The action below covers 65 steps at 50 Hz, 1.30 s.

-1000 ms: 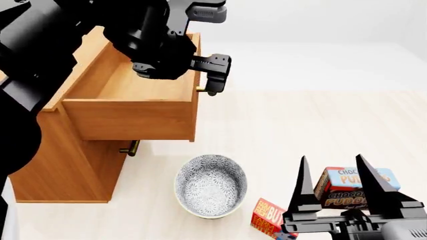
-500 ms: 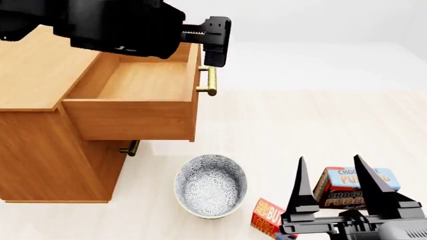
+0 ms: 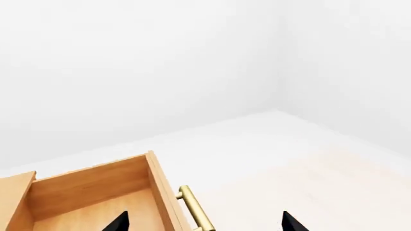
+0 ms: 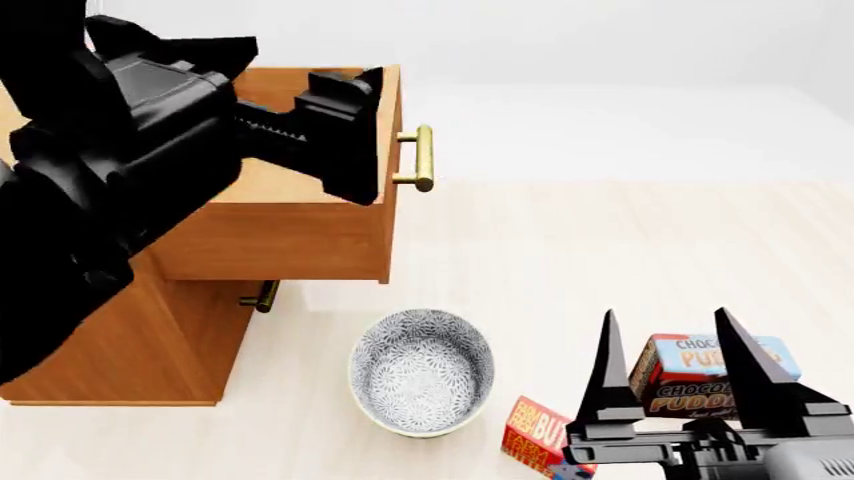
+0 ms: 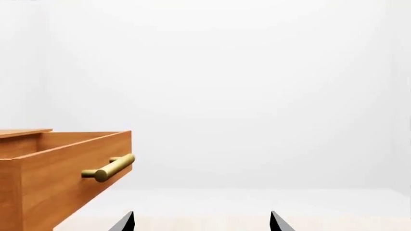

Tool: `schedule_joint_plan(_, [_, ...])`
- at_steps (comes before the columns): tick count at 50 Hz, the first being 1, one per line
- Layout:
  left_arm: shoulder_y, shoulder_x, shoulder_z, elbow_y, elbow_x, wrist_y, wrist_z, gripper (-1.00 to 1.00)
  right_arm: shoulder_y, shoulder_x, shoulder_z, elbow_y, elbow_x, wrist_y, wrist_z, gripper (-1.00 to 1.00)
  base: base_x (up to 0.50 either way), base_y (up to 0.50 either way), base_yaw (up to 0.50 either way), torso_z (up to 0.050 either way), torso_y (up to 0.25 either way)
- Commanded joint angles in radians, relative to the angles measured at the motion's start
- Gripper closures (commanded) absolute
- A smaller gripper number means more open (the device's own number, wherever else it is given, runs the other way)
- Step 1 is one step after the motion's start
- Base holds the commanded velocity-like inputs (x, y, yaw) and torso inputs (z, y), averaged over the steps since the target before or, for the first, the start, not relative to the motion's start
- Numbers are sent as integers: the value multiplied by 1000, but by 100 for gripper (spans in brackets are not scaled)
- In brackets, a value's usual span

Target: Put the butter at the back in the top drawer of the cabinet and close it.

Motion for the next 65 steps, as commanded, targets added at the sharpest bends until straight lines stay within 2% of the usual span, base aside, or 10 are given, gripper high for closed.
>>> schedule_joint_plan(1, [212, -261, -51, 444, 274, 228, -118, -100, -3, 0, 0, -3, -2, -4, 6, -100, 0, 0, 0, 0, 0])
schedule_joint_plan(5, [332, -343, -6, 498, 471, 326, -102, -100, -3, 1, -1, -4, -3, -5, 8, -100, 0, 0, 0, 0, 0])
schedule_joint_plan(9, [335, -414, 364, 498, 806, 536, -102, -100, -3, 0, -1, -4, -3, -6, 9, -100, 0, 0, 0, 0, 0])
schedule_joint_plan(13, [236, -418, 751, 498, 1106, 690, -211, -100, -4, -2, -2, -2, 0, -13, 8, -100, 0, 0, 0, 0, -3])
schedule_joint_plan(19, [175, -438, 1044, 497, 1372, 814, -315, -100, -6, -1, 0, -4, 9, -20, 7, -100, 0, 0, 0, 0, 0])
schedule_joint_plan(27, [300, -403, 1094, 363, 1500, 965, -337, -100, 0, 4, -2, -3, 13, -13, 8, -100, 0, 0, 0, 0, 0])
schedule_joint_plan(41, [372, -390, 1105, 199, 1493, 1176, -294, -100, 18, 89, 17, -80, 19, 151, 53, -100, 0, 0, 0, 0, 0])
schedule_joint_plan(48, [401, -361, 1118, 138, 1461, 1239, -255, -100, 9, 190, 146, -168, 203, 237, 68, -100, 0, 0, 0, 0, 0])
schedule_joint_plan(56, [420, -349, 1130, 97, 1434, 1308, -198, -100, -15, 637, 318, -191, 686, 195, 191, -100, 0, 0, 0, 0, 0])
schedule_joint_plan(65, [444, -341, 1125, 66, 1425, 1345, -188, -100, -5, 1002, 506, -121, 1115, 338, 55, -100, 0, 0, 0, 0, 0])
